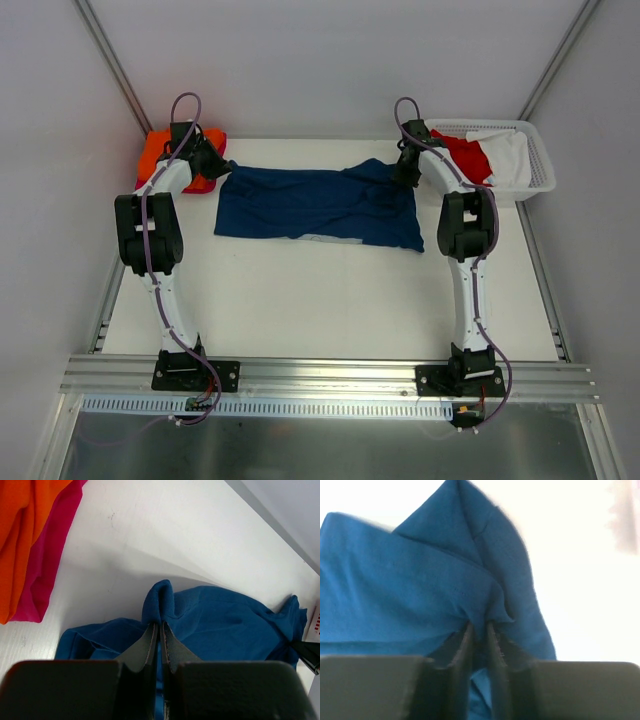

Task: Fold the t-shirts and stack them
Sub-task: Grap the side of the flattened tshirt furthest away from the robot with both arms

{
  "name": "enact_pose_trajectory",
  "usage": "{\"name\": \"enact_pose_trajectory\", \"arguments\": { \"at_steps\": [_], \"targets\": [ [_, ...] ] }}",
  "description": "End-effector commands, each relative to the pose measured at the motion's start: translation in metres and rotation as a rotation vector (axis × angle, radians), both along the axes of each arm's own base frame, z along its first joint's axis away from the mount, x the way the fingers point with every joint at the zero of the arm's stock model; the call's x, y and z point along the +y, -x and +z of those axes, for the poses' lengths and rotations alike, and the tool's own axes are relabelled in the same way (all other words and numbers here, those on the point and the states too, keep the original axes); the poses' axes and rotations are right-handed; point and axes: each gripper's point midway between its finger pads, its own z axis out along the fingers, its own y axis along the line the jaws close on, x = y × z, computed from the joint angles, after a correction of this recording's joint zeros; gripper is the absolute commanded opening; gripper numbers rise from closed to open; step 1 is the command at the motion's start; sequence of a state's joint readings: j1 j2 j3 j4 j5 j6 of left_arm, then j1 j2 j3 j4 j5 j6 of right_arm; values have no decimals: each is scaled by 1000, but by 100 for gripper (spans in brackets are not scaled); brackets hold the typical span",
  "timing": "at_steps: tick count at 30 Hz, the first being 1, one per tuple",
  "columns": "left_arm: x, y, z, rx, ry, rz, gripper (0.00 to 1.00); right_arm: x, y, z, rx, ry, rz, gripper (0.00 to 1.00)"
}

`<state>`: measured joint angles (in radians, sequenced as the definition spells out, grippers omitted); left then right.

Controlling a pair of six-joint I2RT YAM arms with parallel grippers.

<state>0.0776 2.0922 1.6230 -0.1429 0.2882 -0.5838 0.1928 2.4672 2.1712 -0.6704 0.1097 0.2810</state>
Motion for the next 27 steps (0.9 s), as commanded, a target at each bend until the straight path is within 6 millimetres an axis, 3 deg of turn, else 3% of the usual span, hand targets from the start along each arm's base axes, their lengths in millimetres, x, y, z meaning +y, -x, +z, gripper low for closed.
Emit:
{"name": "enact_pose_trajectory", "arguments": {
  "at_steps": [1, 8, 16, 17, 18, 19, 23, 27],
  "targets": [
    [-5, -2, 25, -62, -4, -28, 0, -20, 19, -23, 95, 32, -49, 16],
    [-6, -2, 22, -60, -1, -31, 0, -20, 18, -22, 93, 35, -44, 16],
    [-8, -3, 20, -54, 8, -36, 0, -18, 9, -10, 52, 32, -15, 22],
    [-7, -3, 20, -56, 7, -33, 0, -17, 5, -5, 37, 30, -13, 19],
    [-7, -3, 19, -54, 9, -33, 0, -16, 2, 0, 25, 27, -5, 4],
    [-7, -4, 20, -57, 10, -32, 0, -16, -1, 4, 13, 27, -1, 1],
    [-7, -4, 19, -57, 11, -33, 0, -14, -11, 18, -28, 23, 4, 1],
    [-9, -5, 19, -57, 12, -38, 0, -13, -13, 20, -35, 20, 12, 0]
  ]
}}
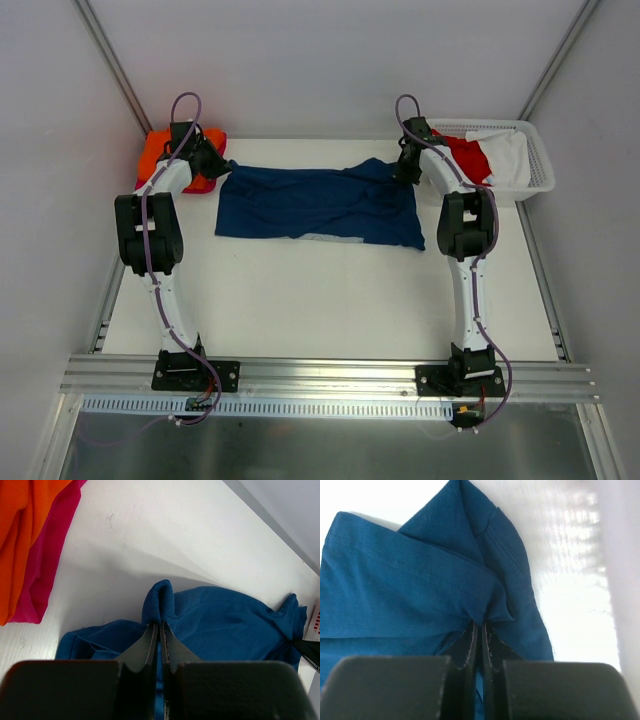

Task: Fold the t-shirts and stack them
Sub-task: Grap the side of the flattened tshirt furthest away from the robot with both arms

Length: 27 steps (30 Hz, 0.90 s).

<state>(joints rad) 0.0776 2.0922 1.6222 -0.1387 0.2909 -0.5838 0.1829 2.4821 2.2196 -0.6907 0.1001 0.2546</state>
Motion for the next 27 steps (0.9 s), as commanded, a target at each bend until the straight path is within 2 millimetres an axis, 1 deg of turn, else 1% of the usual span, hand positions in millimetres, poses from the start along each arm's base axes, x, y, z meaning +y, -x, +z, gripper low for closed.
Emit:
{"name": "enact_pose_trajectory", "arguments": {
  "at_steps": [1, 5, 8, 13, 15, 16, 18, 20, 21, 23, 24, 25, 26, 27],
  "targets": [
    [-8, -4, 18, -53, 11, -34, 0, -8, -7, 14, -23, 18, 0, 0],
    [-8, -4, 15, -49, 15, -35, 0, -8, -8, 14, -27, 16, 9, 0],
    [-9, -4, 15, -50, 17, -37, 0, -7, -9, 14, -30, 11, 19, 6],
    [-9, -4, 16, -52, 16, -39, 0, -2, -9, 15, -31, -4, 28, 8],
    [-10, -4, 16, -53, 18, -39, 0, 0, -10, 16, -40, -1, 37, 21],
    [-9, -4, 16, -52, 17, -39, 0, 1, -11, 18, -45, -2, 39, 23],
    [-10, -4, 15, -51, 19, -39, 0, 2, -12, 20, -54, -4, 41, 23],
    [-10, -4, 15, -52, 17, -40, 0, 3, -13, 19, -56, -7, 42, 27],
    [-9, -4, 15, -50, 18, -39, 0, 3, -15, 21, -61, -6, 42, 23],
    [-10, -4, 15, -51, 16, -41, 0, 2, -15, 19, -59, -2, 39, 10],
    [-9, -4, 15, -52, 16, -40, 0, 2, -15, 19, -60, -2, 39, 11],
    [-10, -4, 15, -52, 17, -42, 0, 3, -16, 20, -63, -3, 43, 14],
    [-9, -4, 16, -55, 18, -42, 0, 2, -16, 20, -66, -1, 43, 26],
    [-9, -4, 15, -52, 18, -42, 0, 1, -17, 18, -64, 3, 43, 29]
  ]
}}
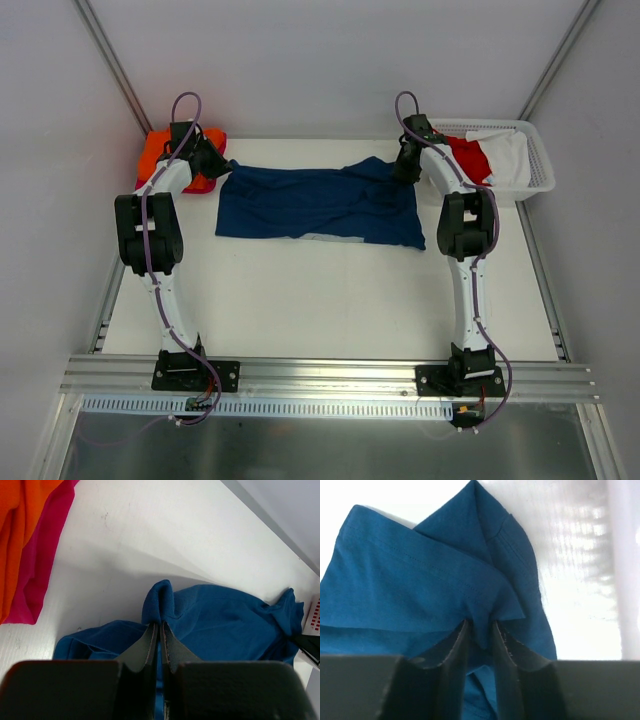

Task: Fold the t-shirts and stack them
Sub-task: Grap the side of the flattened tshirt furthest away from the robot with both arms

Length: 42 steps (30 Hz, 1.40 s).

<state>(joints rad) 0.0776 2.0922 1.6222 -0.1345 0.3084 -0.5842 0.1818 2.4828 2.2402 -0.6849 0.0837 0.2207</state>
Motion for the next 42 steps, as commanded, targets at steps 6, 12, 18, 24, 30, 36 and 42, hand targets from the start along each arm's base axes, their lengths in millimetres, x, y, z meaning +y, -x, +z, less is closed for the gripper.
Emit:
{"name": "enact_pose_trajectory", "arguments": {
  "at_steps": [6, 12, 18, 24, 30, 36, 42],
  "targets": [
    [-7, -4, 14, -52, 1, -31, 0, -3, -18, 11, -55, 16, 4, 8],
    [-6, -4, 15, -54, 1, -31, 0, -4, -22, 9, -63, 16, 0, 0],
    [-7, -3, 17, -58, 2, -32, 0, -4, -26, 21, -93, 14, 4, 0],
    [-7, -4, 35, -91, -2, -31, 0, 2, -34, 62, -188, -10, 20, 1],
    [-7, -2, 59, -138, -5, -36, 0, 4, -33, 101, -252, -17, 41, 1],
    [-13, 1, 65, -145, -5, -45, 0, 11, -23, 118, -270, -17, 68, 0],
    [-20, 5, 71, -154, -8, -54, 0, 16, -8, 122, -256, -17, 87, 0]
  ]
}}
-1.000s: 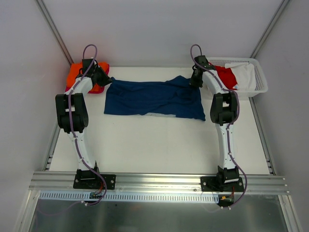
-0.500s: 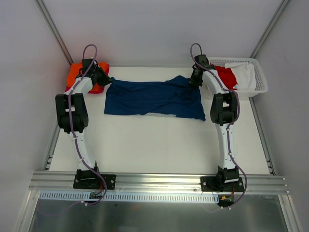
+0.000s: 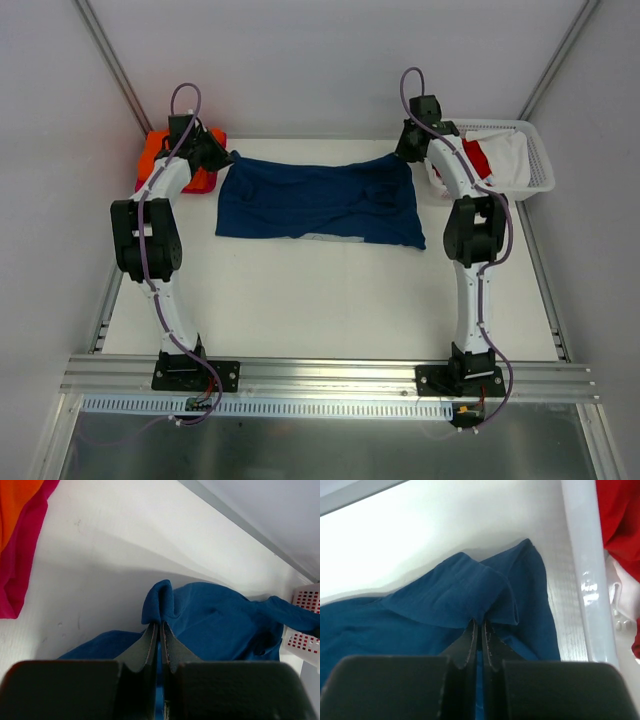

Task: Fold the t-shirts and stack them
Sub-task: Grap the side of the flattened tshirt furthest away from the robot with both arms, then fold the other side of the tshirt into a rectangle

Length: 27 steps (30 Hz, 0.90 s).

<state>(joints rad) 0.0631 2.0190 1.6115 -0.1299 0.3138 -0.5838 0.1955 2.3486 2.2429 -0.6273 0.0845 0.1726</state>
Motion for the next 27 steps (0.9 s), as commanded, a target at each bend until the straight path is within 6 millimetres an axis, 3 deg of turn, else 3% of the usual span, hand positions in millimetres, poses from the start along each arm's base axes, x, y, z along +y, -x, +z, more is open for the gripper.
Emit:
{"name": "enact_pose_trajectory", "arguments": {
  "at_steps": [1, 8, 11, 19, 27],
  "targets": [
    [-9, 2, 37, -90, -8, -32, 0, 7, 12, 40, -58, -8, 38, 1],
    [-10, -1, 25, -69, -15, -27, 0, 11, 44, 49, -40, -6, 52, 1],
    [-9, 1, 21, -63, -22, -27, 0, 3, 60, 54, -40, 24, 37, 1],
    [4, 14, 33, -84, -82, 17, 0, -20, 95, 67, -51, 89, -9, 1],
    [7, 20, 37, -83, -74, 33, 0, -24, 117, 70, -46, 86, -7, 0]
  ]
}}
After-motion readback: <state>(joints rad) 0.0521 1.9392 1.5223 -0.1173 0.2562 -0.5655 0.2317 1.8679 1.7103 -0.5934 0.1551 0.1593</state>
